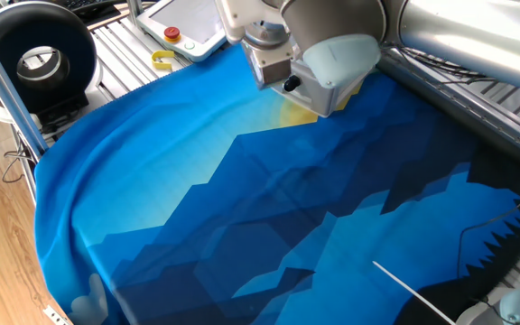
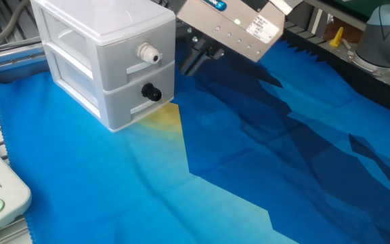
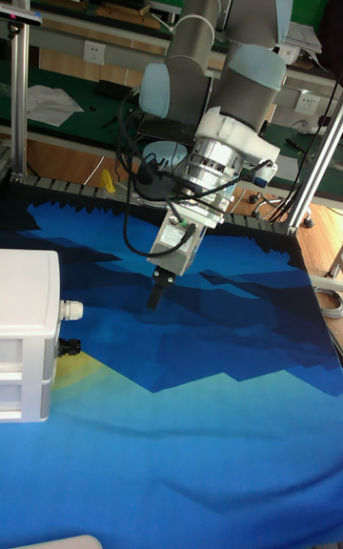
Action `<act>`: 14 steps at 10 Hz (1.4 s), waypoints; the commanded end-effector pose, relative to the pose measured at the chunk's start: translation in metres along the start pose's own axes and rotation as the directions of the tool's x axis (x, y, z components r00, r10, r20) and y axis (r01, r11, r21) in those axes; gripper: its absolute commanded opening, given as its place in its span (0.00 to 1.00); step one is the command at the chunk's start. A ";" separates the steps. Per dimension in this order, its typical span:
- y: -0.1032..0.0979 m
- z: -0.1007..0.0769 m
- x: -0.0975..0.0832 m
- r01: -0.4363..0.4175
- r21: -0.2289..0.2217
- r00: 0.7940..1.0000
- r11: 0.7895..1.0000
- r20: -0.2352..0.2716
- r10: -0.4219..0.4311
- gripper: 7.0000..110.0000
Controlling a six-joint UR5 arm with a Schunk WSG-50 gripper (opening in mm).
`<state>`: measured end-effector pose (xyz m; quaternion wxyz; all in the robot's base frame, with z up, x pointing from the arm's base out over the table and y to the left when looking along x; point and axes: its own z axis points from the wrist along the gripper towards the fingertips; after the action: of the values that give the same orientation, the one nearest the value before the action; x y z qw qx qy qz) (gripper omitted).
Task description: Grasp the handle and open the drawer
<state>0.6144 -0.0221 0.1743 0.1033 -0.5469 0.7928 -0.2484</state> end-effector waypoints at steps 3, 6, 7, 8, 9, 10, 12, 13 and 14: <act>0.033 -0.005 0.057 -0.016 -0.100 0.975 0.995 -0.221 -0.007 0.00; 0.021 -0.006 0.064 0.315 -0.138 0.916 0.939 -0.212 -0.339 0.00; 0.023 -0.007 0.071 0.314 -0.153 0.910 0.937 -0.233 -0.343 0.00; 0.021 -0.006 0.072 0.318 -0.134 0.908 0.939 -0.242 -0.342 0.00; 0.026 -0.007 0.067 0.312 -0.130 0.913 0.941 -0.234 -0.335 0.00; 0.023 -0.007 0.067 0.324 -0.122 0.908 0.938 -0.239 -0.345 0.00; 0.005 -0.009 0.074 0.359 -0.074 0.886 0.930 -0.287 -0.365 0.00; 0.002 -0.010 0.077 0.355 -0.065 0.884 0.933 -0.303 -0.357 0.00; 0.006 -0.010 0.077 0.342 -0.080 0.888 0.936 -0.297 -0.350 0.00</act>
<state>0.5757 -0.0842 0.1849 -0.0701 -0.6388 0.6927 -0.3273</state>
